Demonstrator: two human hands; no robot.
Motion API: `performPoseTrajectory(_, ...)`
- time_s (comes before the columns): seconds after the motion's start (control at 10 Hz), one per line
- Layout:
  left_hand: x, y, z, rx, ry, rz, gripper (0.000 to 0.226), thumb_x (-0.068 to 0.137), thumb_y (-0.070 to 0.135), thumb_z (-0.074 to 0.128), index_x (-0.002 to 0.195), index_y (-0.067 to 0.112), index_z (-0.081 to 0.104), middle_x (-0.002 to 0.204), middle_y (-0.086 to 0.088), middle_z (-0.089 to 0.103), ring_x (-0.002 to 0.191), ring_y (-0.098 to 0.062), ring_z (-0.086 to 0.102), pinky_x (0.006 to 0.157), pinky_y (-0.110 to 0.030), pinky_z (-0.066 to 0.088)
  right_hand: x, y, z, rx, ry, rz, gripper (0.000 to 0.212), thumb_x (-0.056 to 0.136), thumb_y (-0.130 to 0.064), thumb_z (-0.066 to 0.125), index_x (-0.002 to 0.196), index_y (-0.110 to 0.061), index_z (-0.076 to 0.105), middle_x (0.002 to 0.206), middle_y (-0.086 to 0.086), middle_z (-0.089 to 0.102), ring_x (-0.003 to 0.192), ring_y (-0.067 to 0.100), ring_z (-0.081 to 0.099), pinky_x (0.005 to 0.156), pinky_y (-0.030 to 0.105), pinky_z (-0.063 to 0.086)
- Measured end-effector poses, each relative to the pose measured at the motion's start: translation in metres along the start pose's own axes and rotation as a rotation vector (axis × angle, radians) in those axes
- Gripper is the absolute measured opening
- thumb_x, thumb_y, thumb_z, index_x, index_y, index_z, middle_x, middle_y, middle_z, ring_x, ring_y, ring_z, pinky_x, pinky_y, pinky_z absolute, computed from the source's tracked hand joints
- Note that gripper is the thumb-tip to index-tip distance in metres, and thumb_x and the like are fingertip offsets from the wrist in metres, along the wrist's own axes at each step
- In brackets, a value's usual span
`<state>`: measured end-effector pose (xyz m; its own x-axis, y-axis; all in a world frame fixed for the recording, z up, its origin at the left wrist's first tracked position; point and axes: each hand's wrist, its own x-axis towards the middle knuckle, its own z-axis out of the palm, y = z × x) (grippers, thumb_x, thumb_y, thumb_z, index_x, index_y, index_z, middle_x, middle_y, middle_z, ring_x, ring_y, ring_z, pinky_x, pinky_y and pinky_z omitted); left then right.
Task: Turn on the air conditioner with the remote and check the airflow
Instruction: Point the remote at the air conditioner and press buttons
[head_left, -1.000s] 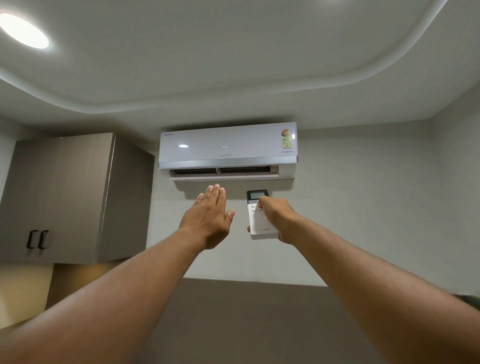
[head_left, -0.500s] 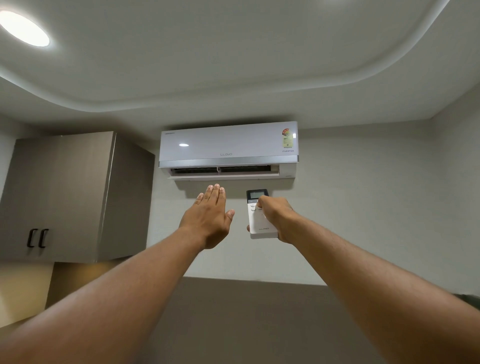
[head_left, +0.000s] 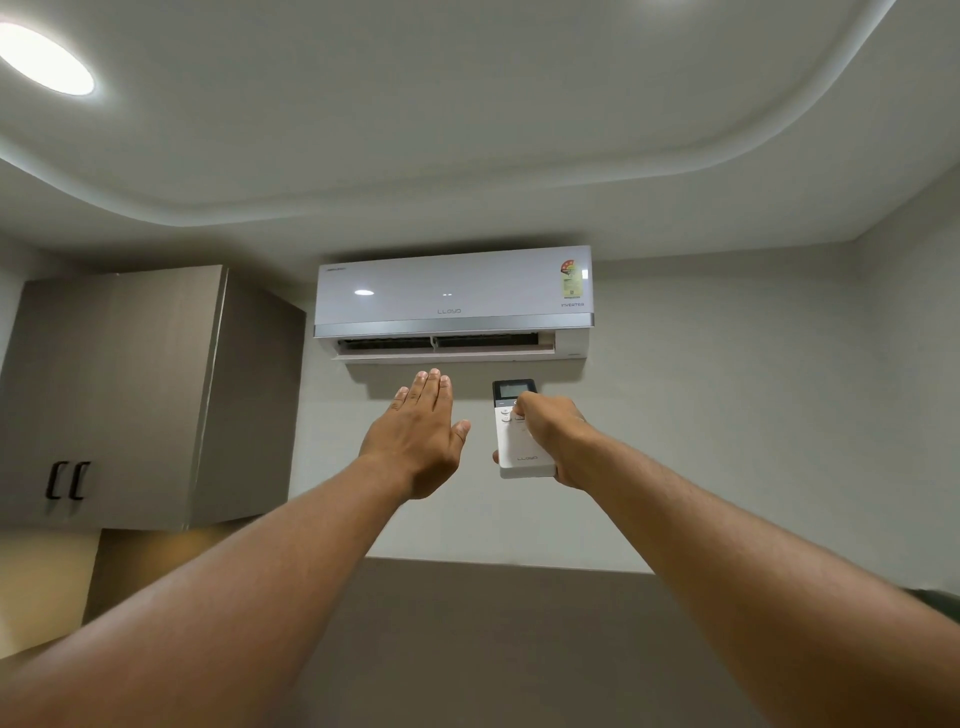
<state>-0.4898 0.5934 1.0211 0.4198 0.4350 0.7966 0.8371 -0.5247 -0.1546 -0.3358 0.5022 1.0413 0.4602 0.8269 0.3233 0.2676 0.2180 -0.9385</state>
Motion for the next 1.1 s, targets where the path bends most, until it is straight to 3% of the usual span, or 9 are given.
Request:
performPoseTrajectory(0.4, 0.0002, -0.0017, -0.0006, 0.005, -0.003, -0.006, 0.067, 0.1, 0.046, 0.016, 0.153, 0.009, -0.001, 0.162, -0.009, -0.004, 0.149, -0.022, -0.005, 0.118, -0.036, 0.001, 0.0014, 0.0, -0.0005, 0.007, -0.008, 0.008, 0.011, 0.099, -0.021, 0.048, 0.089, -0.018, 0.052, 0.133, 0.026, 0.075, 0.125, 0.044, 0.075, 0.116, 0.054, 0.056)
performPoseTrajectory(0.6, -0.0015, -0.0021, -0.0013, 0.007, -0.008, -0.004, 0.067, 0.1, 0.046, 0.015, 0.153, 0.008, -0.001, 0.162, -0.01, -0.004, 0.149, -0.022, -0.005, 0.119, -0.036, 0.0, 0.0035, 0.0003, -0.0013, 0.016, -0.031, 0.008, 0.02, 0.099, -0.022, 0.049, 0.115, -0.013, 0.058, 0.135, 0.026, 0.074, 0.127, 0.045, 0.074, 0.115, 0.055, 0.056)
performPoseTrajectory(0.7, -0.0014, -0.0019, -0.0019, 0.009, -0.01, -0.004, 0.067, 0.1, 0.046, 0.015, 0.153, 0.008, -0.001, 0.162, -0.01, -0.004, 0.149, -0.022, -0.005, 0.119, -0.036, 0.001, 0.0018, -0.0003, -0.0013, 0.016, -0.037, 0.009, 0.019, 0.1, -0.022, 0.049, 0.114, -0.013, 0.058, 0.136, 0.026, 0.075, 0.126, 0.045, 0.074, 0.115, 0.056, 0.057)
performPoseTrajectory(0.9, -0.0024, -0.0008, -0.0022, 0.007, -0.013, -0.004, 0.067, 0.1, 0.045, 0.015, 0.153, 0.008, -0.001, 0.162, -0.01, -0.004, 0.149, -0.022, -0.005, 0.119, -0.036, 0.001, -0.0013, -0.0022, -0.0002, 0.03, -0.032, 0.031, 0.011, 0.098, -0.025, 0.05, 0.092, -0.017, 0.056, 0.136, 0.025, 0.075, 0.125, 0.045, 0.075, 0.114, 0.055, 0.057)
performPoseTrajectory(1.1, -0.0025, 0.0006, -0.0028, 0.001, -0.014, -0.005, 0.067, 0.1, 0.045, 0.016, 0.153, 0.008, -0.001, 0.162, -0.01, -0.004, 0.149, -0.021, -0.006, 0.12, -0.036, 0.001, 0.0002, -0.0014, -0.0018, -0.008, -0.008, 0.051, 0.013, 0.096, -0.026, 0.051, 0.093, -0.015, 0.057, 0.132, 0.023, 0.078, 0.12, 0.044, 0.078, 0.114, 0.053, 0.056)
